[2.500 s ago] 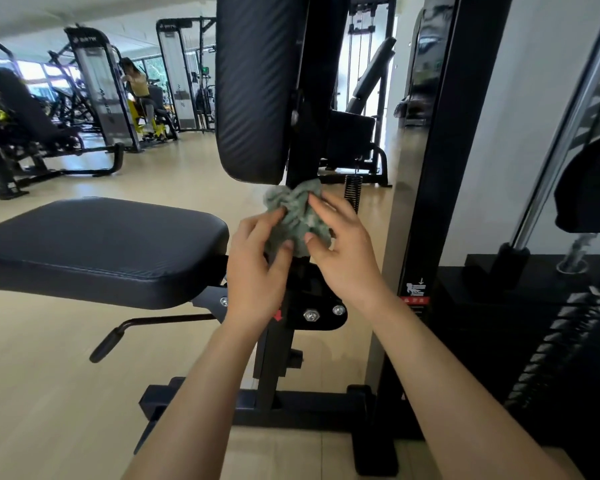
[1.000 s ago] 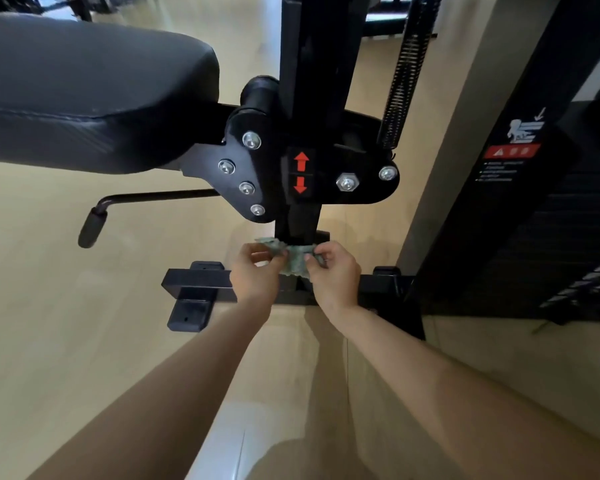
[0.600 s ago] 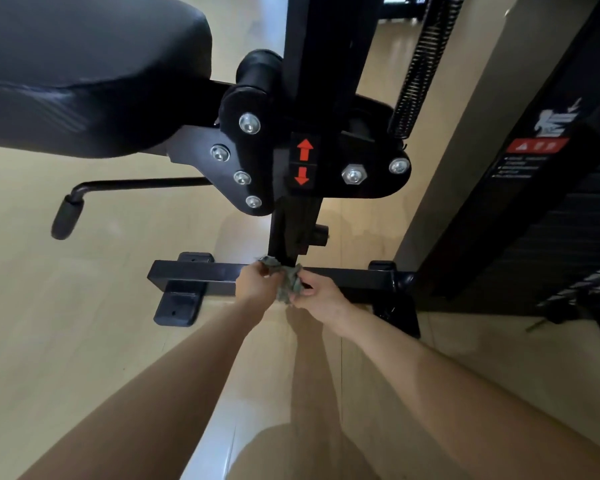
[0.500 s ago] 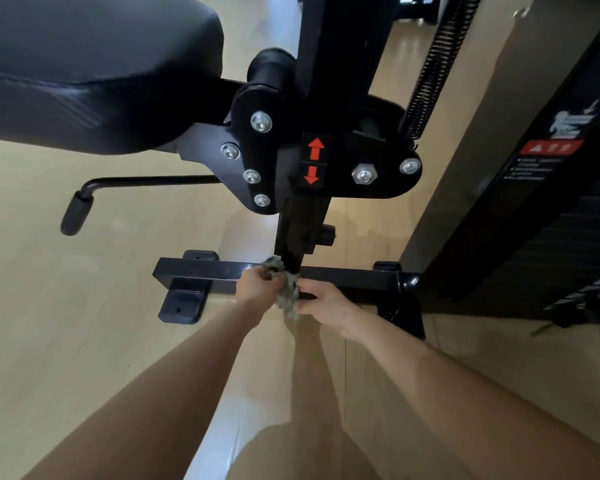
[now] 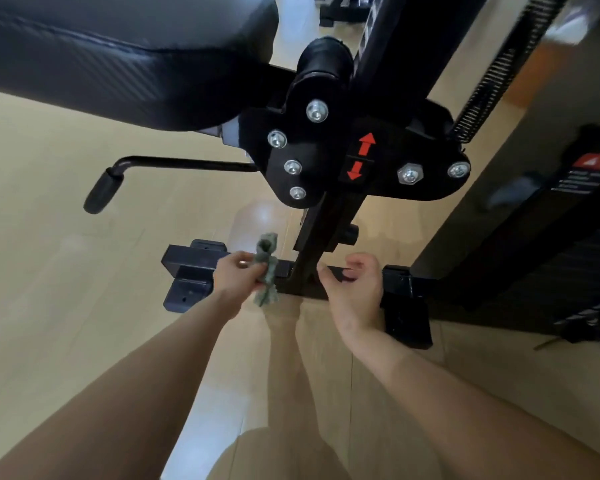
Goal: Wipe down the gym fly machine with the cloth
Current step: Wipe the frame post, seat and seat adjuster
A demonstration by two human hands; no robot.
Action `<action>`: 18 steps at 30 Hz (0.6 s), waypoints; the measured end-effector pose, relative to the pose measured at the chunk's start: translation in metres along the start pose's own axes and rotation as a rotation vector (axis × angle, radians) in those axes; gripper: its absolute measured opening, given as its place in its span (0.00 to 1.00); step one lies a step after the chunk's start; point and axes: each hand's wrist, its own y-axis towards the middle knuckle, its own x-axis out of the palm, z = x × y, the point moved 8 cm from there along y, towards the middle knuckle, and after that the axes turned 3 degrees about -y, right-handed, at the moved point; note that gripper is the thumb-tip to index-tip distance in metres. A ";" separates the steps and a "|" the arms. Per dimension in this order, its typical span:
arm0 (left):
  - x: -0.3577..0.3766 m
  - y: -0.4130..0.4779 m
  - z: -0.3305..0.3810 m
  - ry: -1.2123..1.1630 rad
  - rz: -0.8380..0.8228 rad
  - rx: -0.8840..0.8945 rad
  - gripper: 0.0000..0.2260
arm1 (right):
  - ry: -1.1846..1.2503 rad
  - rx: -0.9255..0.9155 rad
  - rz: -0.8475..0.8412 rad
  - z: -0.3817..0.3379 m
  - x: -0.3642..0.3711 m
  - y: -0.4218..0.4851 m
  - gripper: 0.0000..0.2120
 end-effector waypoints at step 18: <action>0.029 0.027 -0.016 1.175 -0.156 0.691 0.24 | -0.268 -0.346 0.126 -0.048 0.011 0.012 0.26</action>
